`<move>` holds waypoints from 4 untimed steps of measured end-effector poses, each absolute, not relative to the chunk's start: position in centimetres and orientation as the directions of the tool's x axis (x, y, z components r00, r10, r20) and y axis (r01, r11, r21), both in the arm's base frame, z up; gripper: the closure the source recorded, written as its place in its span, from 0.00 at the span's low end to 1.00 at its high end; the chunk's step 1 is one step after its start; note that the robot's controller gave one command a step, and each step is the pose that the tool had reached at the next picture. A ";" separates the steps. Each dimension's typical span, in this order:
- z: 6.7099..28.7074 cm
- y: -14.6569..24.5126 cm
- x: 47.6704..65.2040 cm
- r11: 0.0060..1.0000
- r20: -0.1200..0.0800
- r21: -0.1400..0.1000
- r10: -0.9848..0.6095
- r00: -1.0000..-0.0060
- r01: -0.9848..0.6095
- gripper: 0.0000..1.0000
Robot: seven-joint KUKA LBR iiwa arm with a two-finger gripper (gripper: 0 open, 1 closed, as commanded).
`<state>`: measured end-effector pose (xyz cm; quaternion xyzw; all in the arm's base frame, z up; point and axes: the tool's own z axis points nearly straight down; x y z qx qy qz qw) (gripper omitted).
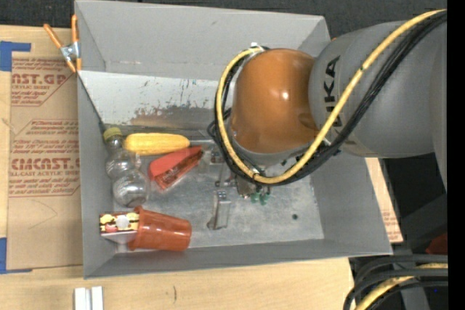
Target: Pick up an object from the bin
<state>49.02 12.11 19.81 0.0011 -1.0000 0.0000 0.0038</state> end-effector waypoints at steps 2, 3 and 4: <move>15.2 15.1 49.3 0.995 -0.002 0.001 -0.099 -0.995 -0.099 0.00; 14.3 21.4 48.5 0.996 -0.002 0.004 -0.086 -0.996 -0.086 0.00; 16.0 20.0 48.2 0.977 -0.004 0.001 -0.211 -0.977 -0.211 0.00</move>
Offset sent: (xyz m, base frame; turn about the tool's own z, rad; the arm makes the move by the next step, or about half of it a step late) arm 0.0008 0.0776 -0.1281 -0.2512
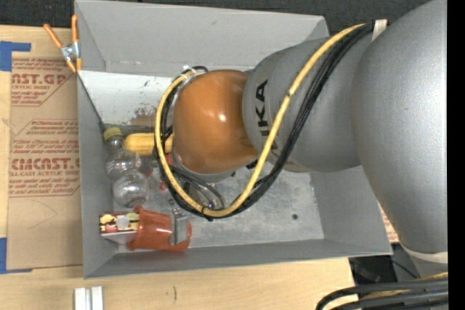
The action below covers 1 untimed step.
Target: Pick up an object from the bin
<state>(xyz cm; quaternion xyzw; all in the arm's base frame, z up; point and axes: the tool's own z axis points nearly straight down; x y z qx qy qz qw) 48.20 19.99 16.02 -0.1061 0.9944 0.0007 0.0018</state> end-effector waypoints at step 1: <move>8.2 20.3 48.3 0.987 -0.004 0.002 -0.161 -0.987 -0.161 0.00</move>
Offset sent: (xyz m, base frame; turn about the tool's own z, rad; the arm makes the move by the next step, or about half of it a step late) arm -0.0001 -0.0047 -0.0902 0.0349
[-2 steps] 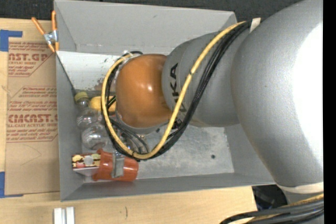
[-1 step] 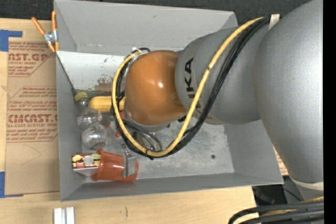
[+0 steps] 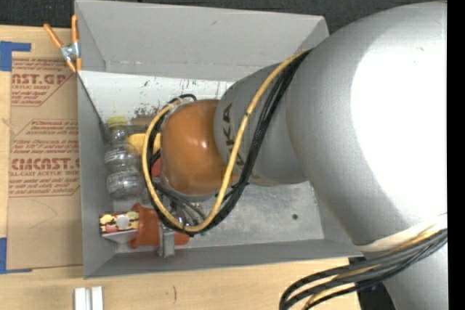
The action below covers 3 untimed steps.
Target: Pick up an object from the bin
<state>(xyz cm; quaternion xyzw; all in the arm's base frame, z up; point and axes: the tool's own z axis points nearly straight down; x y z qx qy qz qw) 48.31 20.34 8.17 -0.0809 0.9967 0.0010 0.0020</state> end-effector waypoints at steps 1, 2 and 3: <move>5.4 20.1 48.6 0.986 -0.010 0.003 -0.166 -0.986 -0.166 1.00; 5.6 20.0 48.5 0.986 -0.010 0.003 -0.168 -0.986 -0.168 1.00; 6.2 20.0 48.5 0.986 -0.010 0.003 -0.167 -0.986 -0.167 1.00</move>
Offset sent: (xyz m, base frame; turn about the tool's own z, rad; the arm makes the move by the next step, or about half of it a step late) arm 0.0000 0.0000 0.0000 0.0000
